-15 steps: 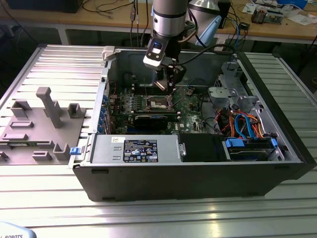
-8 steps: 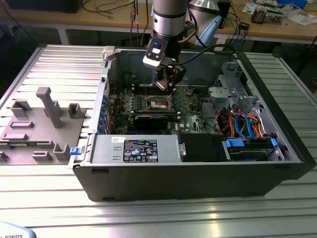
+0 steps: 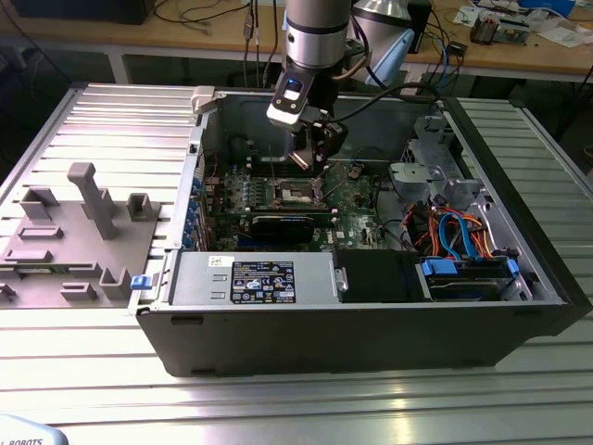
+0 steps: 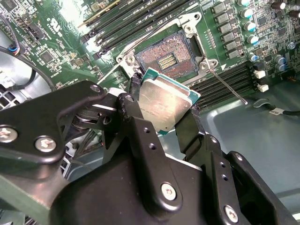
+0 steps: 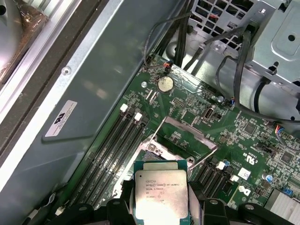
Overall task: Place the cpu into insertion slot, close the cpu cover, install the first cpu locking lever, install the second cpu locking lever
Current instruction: 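Place the cpu into insertion slot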
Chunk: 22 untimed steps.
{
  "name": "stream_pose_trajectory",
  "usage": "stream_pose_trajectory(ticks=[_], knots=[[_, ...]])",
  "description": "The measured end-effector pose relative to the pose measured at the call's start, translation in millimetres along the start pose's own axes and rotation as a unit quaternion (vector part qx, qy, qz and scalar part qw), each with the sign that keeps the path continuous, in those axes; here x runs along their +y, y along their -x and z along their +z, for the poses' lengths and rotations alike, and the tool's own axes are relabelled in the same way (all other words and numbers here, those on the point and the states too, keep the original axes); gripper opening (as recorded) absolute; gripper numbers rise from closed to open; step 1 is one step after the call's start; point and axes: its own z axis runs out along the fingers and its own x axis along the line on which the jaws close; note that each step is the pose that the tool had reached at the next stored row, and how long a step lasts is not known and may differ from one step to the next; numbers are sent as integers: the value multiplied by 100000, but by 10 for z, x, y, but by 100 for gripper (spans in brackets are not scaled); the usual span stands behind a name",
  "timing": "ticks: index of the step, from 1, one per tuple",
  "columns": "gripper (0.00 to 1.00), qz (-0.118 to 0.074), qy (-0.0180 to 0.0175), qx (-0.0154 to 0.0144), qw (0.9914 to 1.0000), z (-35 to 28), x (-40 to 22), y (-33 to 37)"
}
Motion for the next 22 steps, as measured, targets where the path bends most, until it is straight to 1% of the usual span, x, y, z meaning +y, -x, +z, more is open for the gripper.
stream_pose_trajectory(ticks=[22], knots=[[55, 1509, 16, -107, 99989, 5, 0, 0]])
